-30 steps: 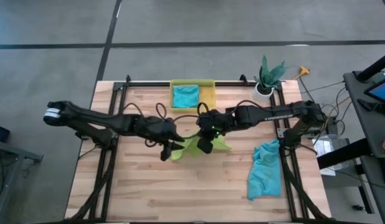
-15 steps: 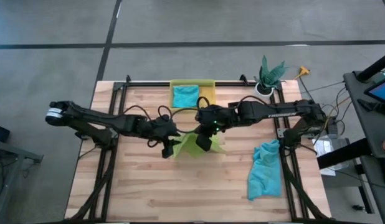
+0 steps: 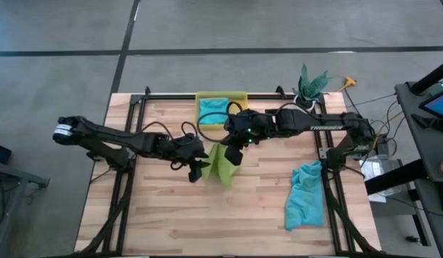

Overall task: Fold microfiber towels
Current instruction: Fold the green microfiber cloth

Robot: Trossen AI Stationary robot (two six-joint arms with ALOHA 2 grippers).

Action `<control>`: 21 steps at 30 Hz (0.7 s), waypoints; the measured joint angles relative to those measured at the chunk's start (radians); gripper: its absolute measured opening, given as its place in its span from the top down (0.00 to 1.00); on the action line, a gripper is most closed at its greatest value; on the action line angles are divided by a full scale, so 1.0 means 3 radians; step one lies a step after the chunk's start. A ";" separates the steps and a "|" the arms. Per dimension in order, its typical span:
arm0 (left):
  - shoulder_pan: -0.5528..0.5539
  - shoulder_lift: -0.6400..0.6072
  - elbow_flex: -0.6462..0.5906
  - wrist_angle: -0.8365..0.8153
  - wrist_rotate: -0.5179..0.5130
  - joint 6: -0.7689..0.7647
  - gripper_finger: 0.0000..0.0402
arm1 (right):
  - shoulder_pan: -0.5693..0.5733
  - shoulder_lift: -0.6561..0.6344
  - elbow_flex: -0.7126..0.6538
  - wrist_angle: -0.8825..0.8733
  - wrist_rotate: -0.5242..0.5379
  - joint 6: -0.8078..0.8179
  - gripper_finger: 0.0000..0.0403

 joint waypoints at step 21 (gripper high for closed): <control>-0.0010 0.0687 -0.0118 -0.0237 -0.0157 -0.0246 0.65 | -0.0094 -0.0005 0.0614 -0.0255 -0.0074 -0.0105 0.98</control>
